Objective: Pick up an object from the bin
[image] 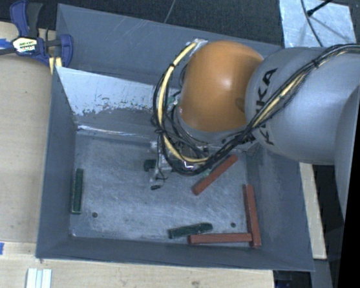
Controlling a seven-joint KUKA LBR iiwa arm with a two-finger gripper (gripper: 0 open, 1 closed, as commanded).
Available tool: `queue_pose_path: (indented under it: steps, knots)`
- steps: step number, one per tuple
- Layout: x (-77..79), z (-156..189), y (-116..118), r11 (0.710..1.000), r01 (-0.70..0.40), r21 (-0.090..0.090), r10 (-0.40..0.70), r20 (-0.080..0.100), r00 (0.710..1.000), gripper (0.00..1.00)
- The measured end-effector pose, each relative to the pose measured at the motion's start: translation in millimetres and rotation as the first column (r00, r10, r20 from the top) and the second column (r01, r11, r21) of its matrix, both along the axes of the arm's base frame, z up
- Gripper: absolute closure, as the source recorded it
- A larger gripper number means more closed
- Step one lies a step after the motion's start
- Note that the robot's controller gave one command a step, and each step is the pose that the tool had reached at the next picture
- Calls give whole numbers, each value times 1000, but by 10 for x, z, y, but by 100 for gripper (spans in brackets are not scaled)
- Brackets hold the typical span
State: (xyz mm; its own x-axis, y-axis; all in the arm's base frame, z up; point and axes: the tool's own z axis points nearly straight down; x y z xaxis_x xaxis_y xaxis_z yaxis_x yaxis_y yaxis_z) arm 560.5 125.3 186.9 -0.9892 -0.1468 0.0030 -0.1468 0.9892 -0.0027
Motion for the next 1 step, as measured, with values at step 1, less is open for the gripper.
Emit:
queue_pose_path:
  steps: [1]
  knots:
    - [6, 240, 49, 1000, 1, 1, -1, 3, 1000, 100]
